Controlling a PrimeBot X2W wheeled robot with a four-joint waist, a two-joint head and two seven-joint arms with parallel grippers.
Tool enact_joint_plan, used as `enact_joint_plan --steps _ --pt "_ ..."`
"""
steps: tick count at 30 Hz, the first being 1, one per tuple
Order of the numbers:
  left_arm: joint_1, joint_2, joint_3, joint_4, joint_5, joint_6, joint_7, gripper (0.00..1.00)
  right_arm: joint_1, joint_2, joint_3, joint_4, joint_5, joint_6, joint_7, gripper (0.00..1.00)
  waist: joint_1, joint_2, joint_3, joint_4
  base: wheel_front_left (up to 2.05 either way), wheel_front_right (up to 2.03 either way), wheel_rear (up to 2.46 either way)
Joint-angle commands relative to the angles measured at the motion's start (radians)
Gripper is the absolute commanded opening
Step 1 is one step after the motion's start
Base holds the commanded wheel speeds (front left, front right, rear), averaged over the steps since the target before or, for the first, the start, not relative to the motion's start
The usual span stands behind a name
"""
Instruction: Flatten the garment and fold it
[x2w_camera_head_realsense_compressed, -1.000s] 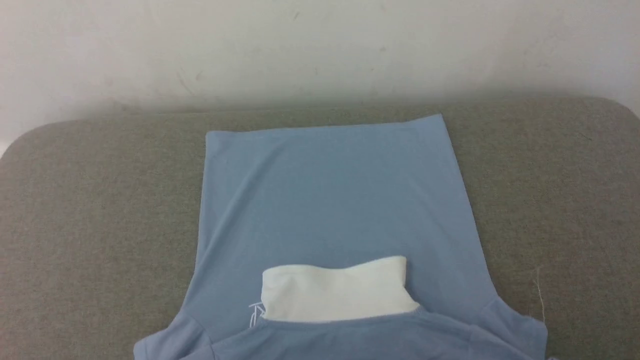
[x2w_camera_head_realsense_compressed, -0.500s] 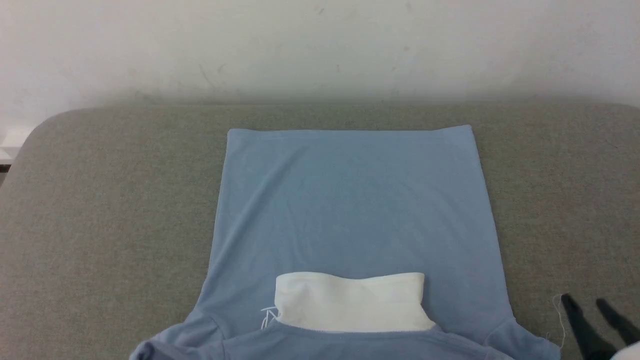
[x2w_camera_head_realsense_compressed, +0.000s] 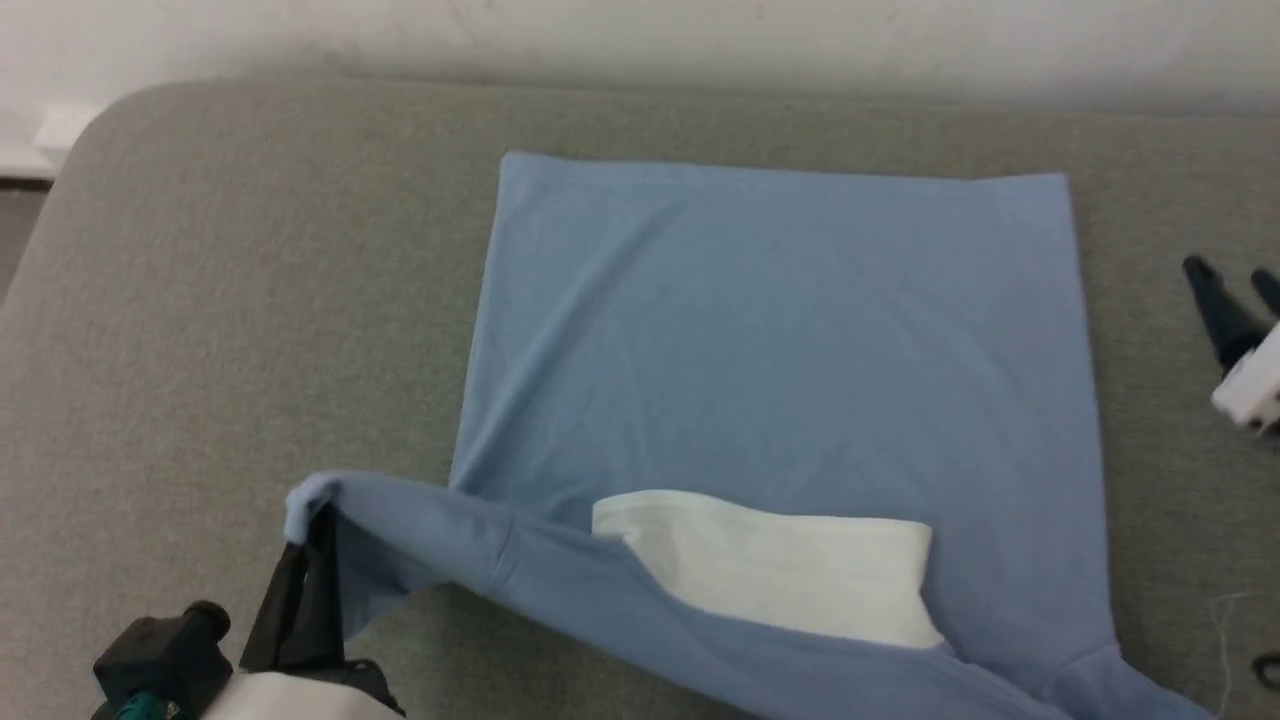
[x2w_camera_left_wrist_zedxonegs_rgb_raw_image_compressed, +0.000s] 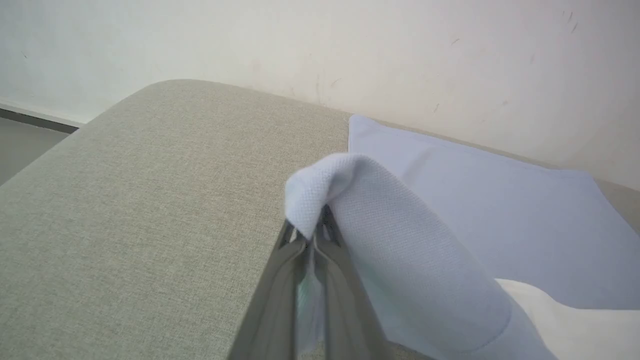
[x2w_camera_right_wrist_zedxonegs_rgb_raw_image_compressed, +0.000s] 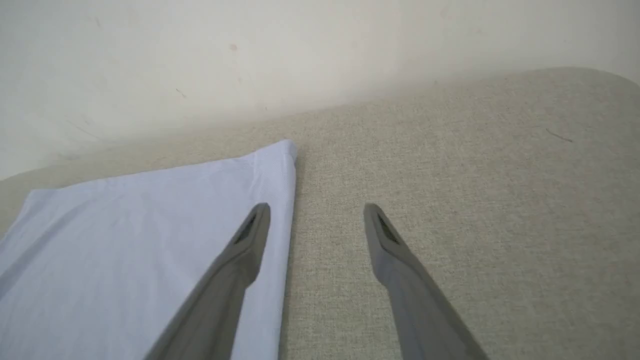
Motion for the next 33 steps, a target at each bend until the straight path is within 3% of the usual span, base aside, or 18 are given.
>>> enact_joint_plan --steps 1,10,19,21,22,27,33 --pt "-0.035 -0.014 -0.007 0.002 0.014 -0.011 -0.037 0.0 -0.069 -0.027 0.017 0.058 -0.005 -0.001 0.011 1.0 -0.0003 0.0 0.105 0.095 0.0 0.0 0.0" --pt "-0.133 -0.083 -0.051 0.034 0.002 -0.076 -0.17 0.0 -0.367 -0.13 0.102 0.317 -0.019 -0.001 0.14 1.0 -0.0003 0.0 0.226 0.181 0.0 0.0 0.0" --pt "-0.171 -0.105 -0.071 0.065 0.008 -0.098 -0.202 0.0 -0.462 -0.168 0.173 0.475 -0.023 -0.001 0.334 1.0 -0.0003 0.0 0.259 0.216 0.0 0.0 0.0" --pt "-0.173 -0.106 -0.071 0.074 0.007 -0.1 -0.204 0.0 -0.454 -0.168 0.182 0.509 -0.016 -0.001 0.415 0.24 -0.0003 0.0 0.252 0.214 0.0 0.0 0.0" --pt "-0.173 -0.106 -0.071 0.079 0.006 -0.101 -0.205 0.0 -0.449 -0.167 0.186 0.521 -0.013 -0.001 0.454 0.0 -0.0003 0.0 0.247 0.212 0.0 0.0 0.0" --pt "-0.172 -0.102 -0.066 0.093 0.002 -0.101 -0.206 0.0 -0.445 -0.168 0.202 0.494 -0.014 -0.001 0.493 0.0 -0.0003 0.0 0.221 0.199 0.0 0.0 0.0" --pt "-0.159 -0.081 -0.051 0.105 0.0 -0.096 -0.196 0.0 -0.457 -0.218 0.265 0.345 -0.034 -0.001 0.38 0.0 -0.0003 0.0 0.142 0.154 0.0 0.0 0.0"
